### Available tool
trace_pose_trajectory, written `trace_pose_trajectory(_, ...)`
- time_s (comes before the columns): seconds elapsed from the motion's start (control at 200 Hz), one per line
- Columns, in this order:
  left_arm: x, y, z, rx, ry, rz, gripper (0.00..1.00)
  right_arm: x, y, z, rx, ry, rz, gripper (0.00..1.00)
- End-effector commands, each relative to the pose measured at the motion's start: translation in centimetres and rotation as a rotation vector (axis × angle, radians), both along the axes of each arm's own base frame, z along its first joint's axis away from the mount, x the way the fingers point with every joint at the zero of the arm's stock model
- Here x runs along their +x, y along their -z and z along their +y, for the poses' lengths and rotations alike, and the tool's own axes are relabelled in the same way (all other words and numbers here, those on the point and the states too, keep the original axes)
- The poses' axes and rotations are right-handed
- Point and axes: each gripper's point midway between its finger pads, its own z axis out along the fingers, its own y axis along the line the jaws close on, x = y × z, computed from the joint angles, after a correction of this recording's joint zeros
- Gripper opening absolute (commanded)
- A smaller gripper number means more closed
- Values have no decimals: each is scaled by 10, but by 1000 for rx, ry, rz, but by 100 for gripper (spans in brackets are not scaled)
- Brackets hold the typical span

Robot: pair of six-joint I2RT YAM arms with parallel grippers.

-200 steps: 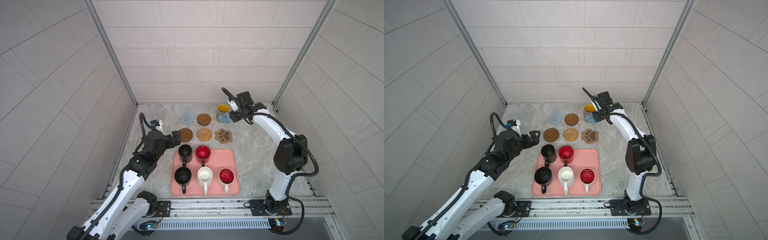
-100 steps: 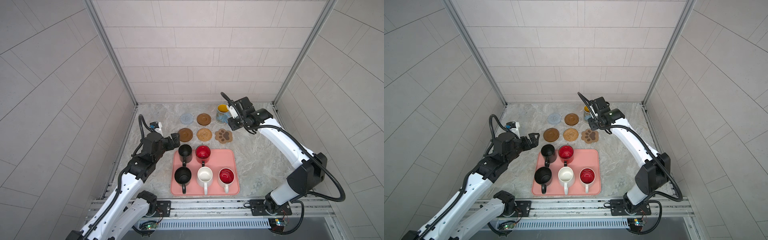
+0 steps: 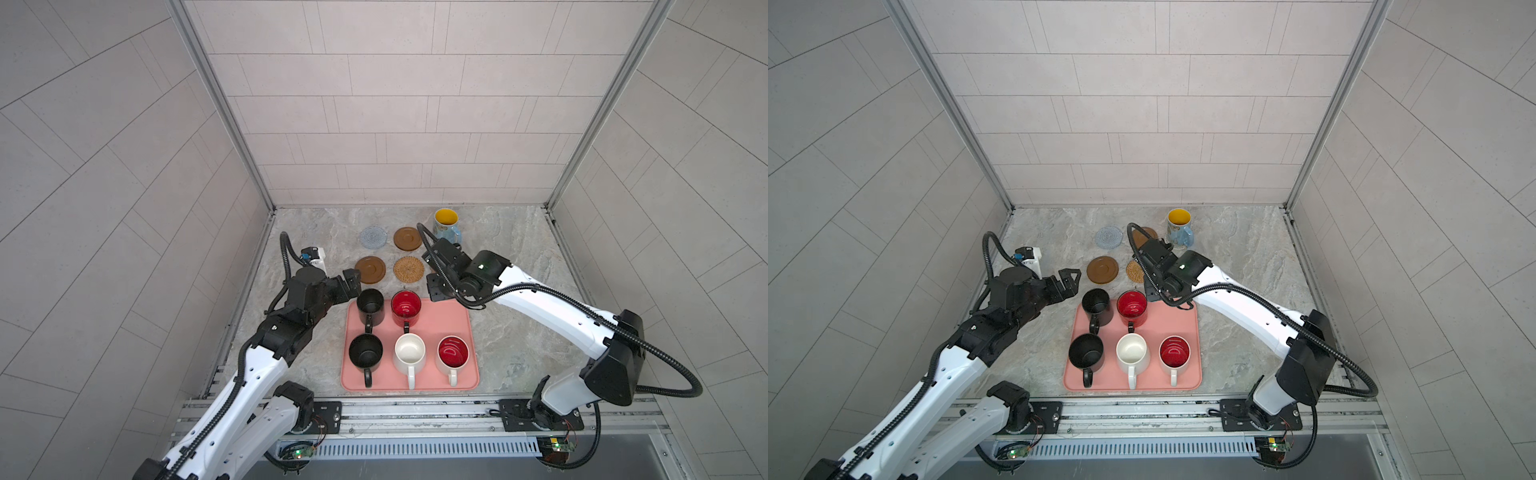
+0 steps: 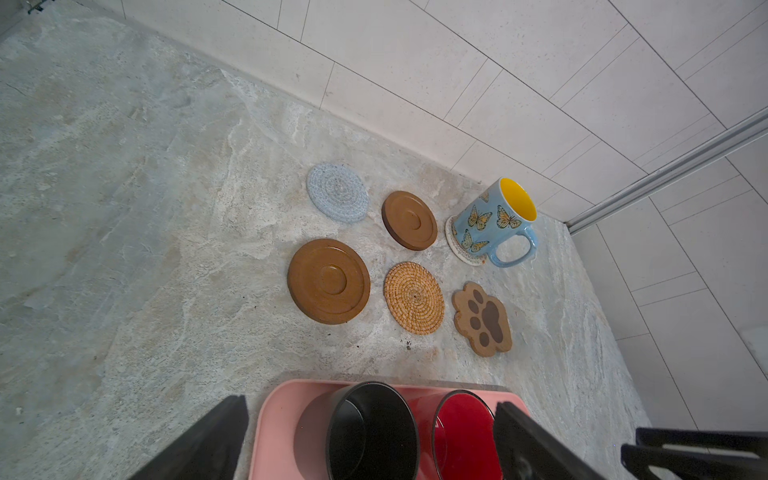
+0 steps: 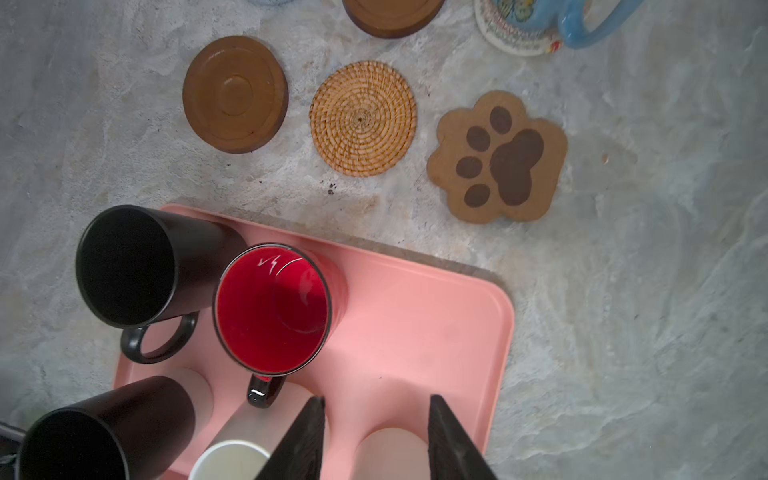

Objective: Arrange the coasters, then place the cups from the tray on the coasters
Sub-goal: 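Move the right gripper back over the tray above the red-inside mug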

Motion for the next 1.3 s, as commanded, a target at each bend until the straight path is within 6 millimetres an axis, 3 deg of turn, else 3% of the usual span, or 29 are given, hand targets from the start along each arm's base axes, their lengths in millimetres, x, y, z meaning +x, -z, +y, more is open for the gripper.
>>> trace_pose_trajectory(0.0, -1, -1, -1, -9, 2, -11, 100, -8, 6, 3, 58, 157, 34, 44)
trace_pose_trajectory(0.38, 0, 0, 2, 7, -10, -12, 100, -29, 42, 50, 46, 141, 122, 44)
trace_pose_trajectory(0.63, -1, 4, 3, 13, -15, 0, 100, -39, 60, 69, 5, 93, 174, 43)
trace_pose_trajectory(1.296, -8, 2, 9, 14, -29, -14, 100, -49, 94, 72, -92, 52, 249, 43)
